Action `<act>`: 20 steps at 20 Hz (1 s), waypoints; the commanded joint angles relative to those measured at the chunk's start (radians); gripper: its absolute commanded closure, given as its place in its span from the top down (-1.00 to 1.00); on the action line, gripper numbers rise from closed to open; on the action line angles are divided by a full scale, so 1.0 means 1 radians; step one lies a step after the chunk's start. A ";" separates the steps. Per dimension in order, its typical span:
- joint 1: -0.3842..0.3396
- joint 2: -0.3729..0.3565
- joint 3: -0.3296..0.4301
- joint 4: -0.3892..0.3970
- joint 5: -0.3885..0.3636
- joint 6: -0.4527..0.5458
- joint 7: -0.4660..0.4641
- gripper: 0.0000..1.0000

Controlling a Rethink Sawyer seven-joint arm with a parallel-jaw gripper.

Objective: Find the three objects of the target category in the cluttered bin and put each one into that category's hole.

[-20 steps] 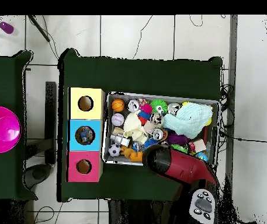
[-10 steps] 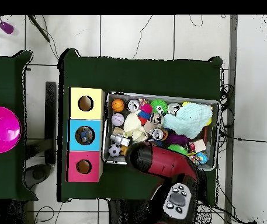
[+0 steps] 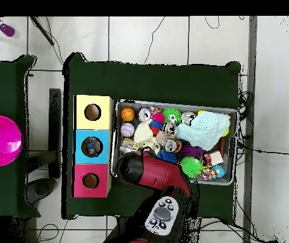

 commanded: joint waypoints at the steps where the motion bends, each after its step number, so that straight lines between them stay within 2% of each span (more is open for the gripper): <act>1: -0.017 0.050 0.030 -0.045 0.091 -0.031 0.231 1.00; 6: -0.016 0.075 0.040 -0.026 0.115 -0.094 0.227 1.00; 10: -0.066 0.096 0.124 0.033 0.134 -0.227 0.237 1.00; 13: -0.053 0.119 0.121 0.043 0.146 -0.289 0.252 1.00; 16: -0.037 0.132 0.117 0.038 0.175 -0.303 0.256 1.00; 20: 0.020 0.178 0.095 0.012 0.269 -0.318 0.295 1.00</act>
